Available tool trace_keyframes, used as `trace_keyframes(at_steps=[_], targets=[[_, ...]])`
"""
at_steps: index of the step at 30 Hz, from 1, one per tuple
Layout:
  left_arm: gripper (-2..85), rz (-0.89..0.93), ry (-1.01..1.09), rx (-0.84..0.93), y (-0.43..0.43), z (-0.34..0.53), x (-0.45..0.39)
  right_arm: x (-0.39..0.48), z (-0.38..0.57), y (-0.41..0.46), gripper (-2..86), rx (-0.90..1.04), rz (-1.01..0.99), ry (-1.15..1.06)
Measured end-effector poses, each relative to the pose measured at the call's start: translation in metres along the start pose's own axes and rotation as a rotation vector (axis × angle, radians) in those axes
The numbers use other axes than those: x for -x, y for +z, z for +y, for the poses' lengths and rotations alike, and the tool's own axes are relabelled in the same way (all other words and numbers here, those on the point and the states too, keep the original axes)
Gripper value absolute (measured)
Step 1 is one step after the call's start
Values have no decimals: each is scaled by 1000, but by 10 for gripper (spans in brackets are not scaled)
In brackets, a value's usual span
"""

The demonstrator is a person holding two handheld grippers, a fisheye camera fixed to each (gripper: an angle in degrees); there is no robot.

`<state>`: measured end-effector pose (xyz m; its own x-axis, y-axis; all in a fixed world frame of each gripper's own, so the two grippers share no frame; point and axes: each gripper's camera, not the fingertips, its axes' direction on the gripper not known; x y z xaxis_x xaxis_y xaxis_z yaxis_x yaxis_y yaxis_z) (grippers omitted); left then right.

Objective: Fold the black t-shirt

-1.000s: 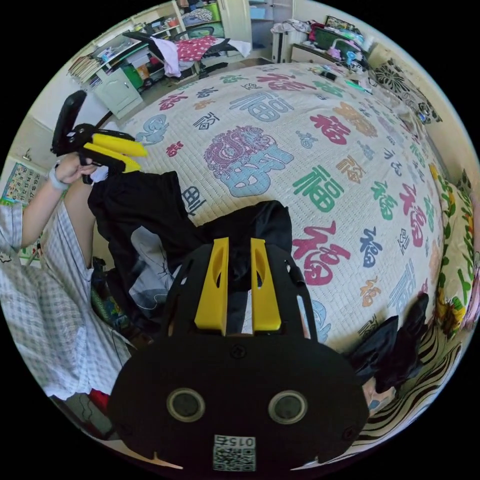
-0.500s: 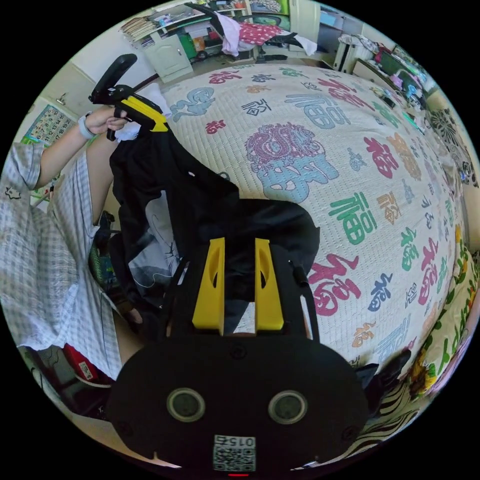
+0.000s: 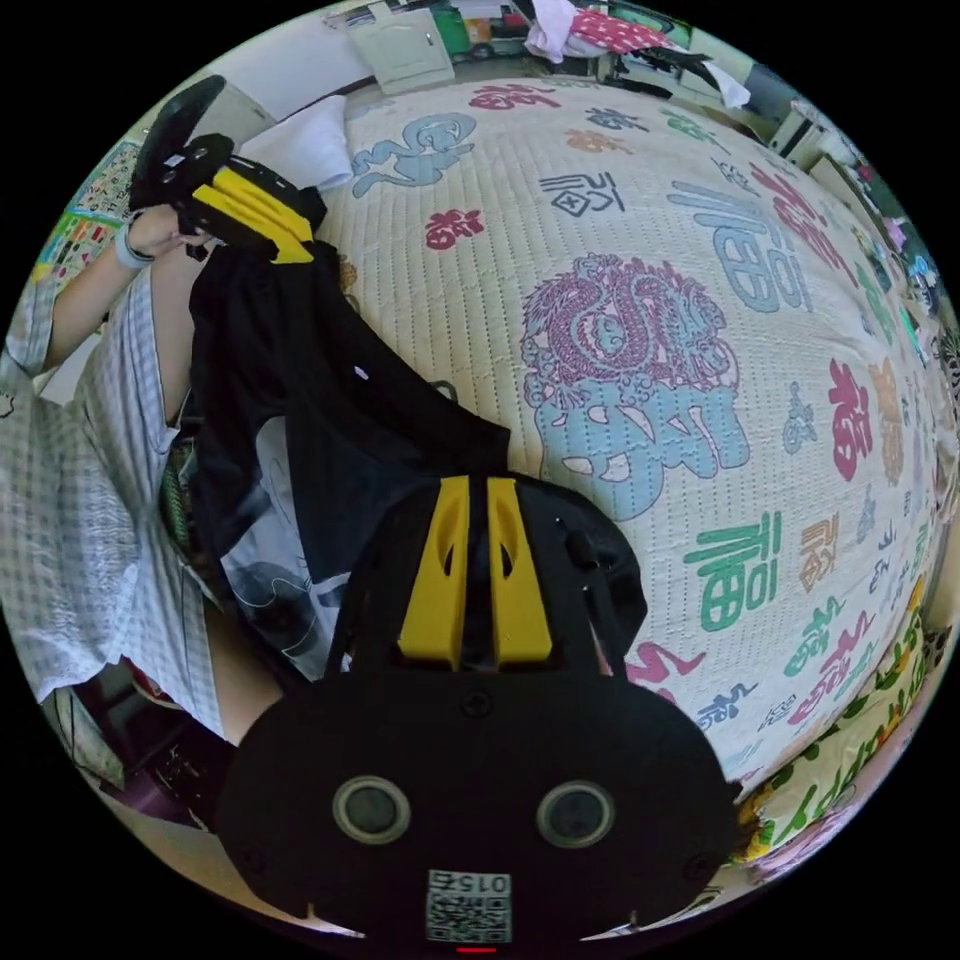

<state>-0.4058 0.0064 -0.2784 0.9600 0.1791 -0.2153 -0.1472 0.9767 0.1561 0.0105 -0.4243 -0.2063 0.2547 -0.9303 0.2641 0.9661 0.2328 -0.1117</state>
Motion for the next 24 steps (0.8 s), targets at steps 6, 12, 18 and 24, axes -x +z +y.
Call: trace_keyframes(at_steps=[6, 12, 18, 24], targets=[[-7, -108, 107, -67, -63, 13, -69, 41, 88, -78, -7, -225, -7, 254], [-7, -146, 269, -326, -179, 25, -158, 146, 225, -201, -9, -565, 138, 512], [-6, -260, 433, -514, -299, 49, -252, 293, 302, -294, -9, -711, 449, 586], [-7, -334, 558, -634, -399, 93, -334, 423, 360, -360, -9, -837, 629, 604]])
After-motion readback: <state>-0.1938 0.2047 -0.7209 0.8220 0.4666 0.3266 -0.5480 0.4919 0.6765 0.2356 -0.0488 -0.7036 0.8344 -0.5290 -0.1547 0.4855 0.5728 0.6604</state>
